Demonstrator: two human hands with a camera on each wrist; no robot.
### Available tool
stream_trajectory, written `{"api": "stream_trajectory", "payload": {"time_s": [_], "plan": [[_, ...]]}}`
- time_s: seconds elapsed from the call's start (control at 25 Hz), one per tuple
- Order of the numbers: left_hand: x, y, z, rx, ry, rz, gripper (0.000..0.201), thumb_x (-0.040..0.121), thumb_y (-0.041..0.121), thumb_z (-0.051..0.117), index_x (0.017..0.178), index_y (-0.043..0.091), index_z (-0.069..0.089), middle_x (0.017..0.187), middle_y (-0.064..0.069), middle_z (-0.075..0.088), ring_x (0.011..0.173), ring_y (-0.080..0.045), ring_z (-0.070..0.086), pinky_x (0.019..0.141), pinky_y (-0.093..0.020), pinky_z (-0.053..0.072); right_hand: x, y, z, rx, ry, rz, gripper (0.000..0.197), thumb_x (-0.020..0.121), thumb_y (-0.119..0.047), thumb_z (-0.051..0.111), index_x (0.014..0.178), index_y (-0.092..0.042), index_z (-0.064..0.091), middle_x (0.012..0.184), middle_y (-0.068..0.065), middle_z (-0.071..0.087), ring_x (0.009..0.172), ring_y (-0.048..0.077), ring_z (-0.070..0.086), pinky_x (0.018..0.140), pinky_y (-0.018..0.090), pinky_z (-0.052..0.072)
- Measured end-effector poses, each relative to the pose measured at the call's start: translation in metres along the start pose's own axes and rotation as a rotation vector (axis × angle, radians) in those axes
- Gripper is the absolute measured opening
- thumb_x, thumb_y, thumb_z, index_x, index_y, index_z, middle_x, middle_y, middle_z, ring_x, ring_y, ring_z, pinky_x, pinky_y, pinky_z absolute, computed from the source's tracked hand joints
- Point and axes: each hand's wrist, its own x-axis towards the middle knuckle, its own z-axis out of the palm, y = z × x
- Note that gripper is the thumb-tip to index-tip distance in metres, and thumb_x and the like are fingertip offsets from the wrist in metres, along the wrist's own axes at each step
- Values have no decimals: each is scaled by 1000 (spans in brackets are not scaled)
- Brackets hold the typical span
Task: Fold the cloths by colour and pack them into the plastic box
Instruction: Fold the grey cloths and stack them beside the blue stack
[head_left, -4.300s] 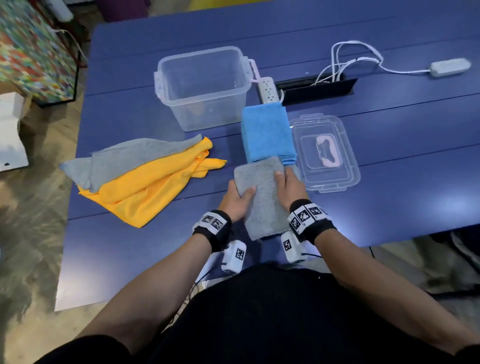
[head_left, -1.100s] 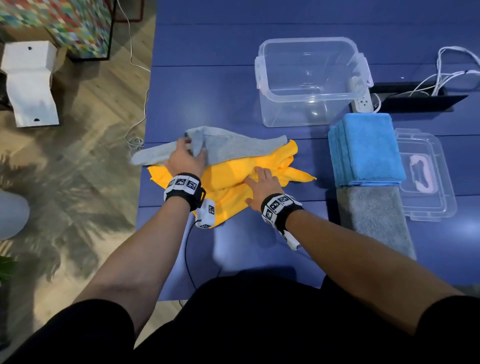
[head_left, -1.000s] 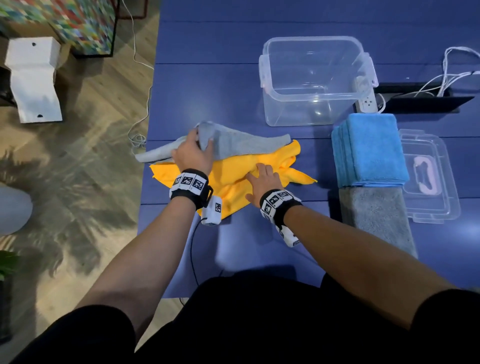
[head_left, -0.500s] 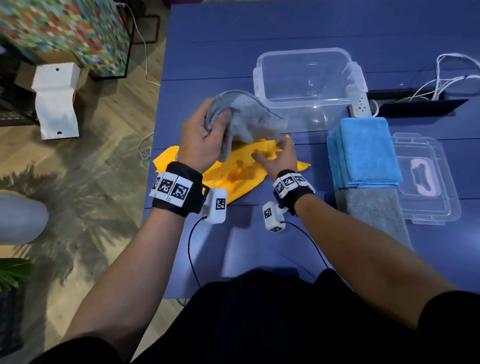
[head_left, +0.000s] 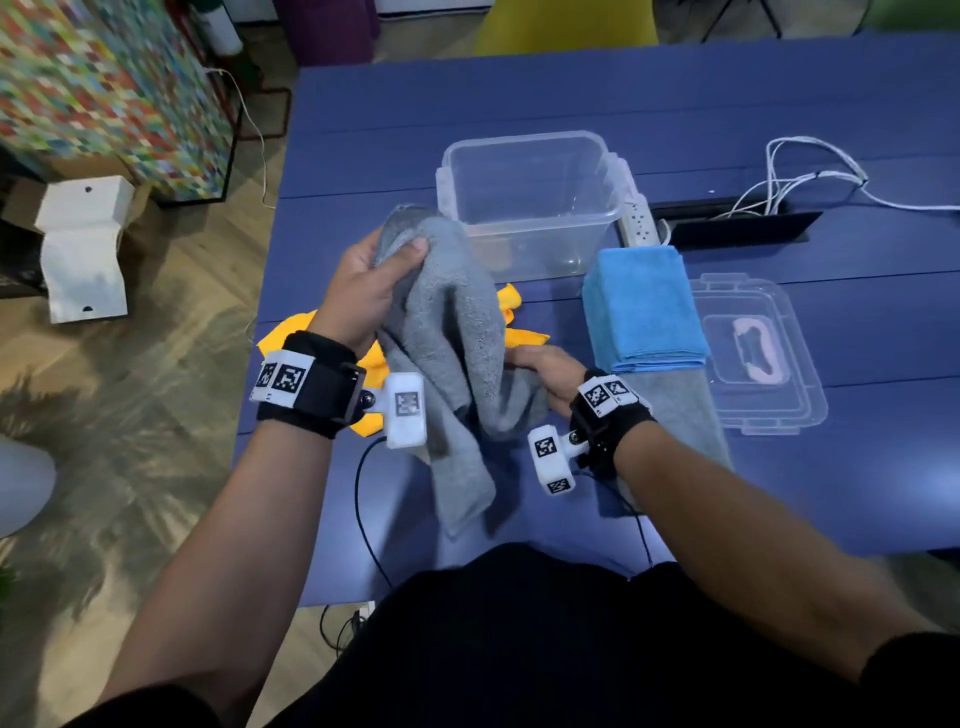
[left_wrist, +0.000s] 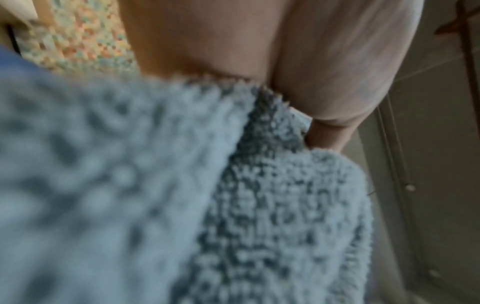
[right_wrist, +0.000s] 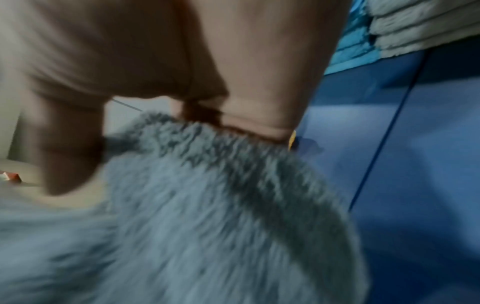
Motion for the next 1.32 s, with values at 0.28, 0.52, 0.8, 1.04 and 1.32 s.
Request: {"api": "stream_trajectory", "payload": {"time_s": [0.28,0.52,0.8,1.04,1.32], "plan": [[8,-25,-27,-78,238,-33,11,93,16,63,102,11,67,95,-5,73,90,-19,69,84,-35,55,-45,-69,-45,-557,560,-178,54,94,-59,43,86,-9,63,85,15,57,81,23,54,72,30,37],[-23,-40,-23,-208,237,-215,23,80,14,52,71,11,74,72,-1,71,73,-19,67,71,-26,54,-61,-51,-47,-374,430,-395,57,69,-69,64,52,-20,42,57,-4,32,55,12,29,53,29,24],[-108,-194,-74,978,-352,-829,47,71,57,69,91,15,69,91,-6,66,83,-23,59,71,-31,41,-60,106,-49,-1055,53,358,41,78,-62,65,89,-23,64,104,-3,61,109,20,59,83,26,42],[-136,-202,-92,935,-340,-891,34,54,51,68,68,20,67,74,1,67,71,-19,60,64,-27,42,-67,117,-44,-1192,27,623,98,69,-85,50,131,-10,54,142,13,50,116,28,55,92,35,44],[-152,-190,-126,1025,-571,-1026,25,56,37,67,73,19,63,67,-1,57,54,-16,50,51,-21,37,-75,130,-31,-1230,65,779,99,75,-78,53,145,-10,38,150,13,40,131,30,44,107,35,37]]}}
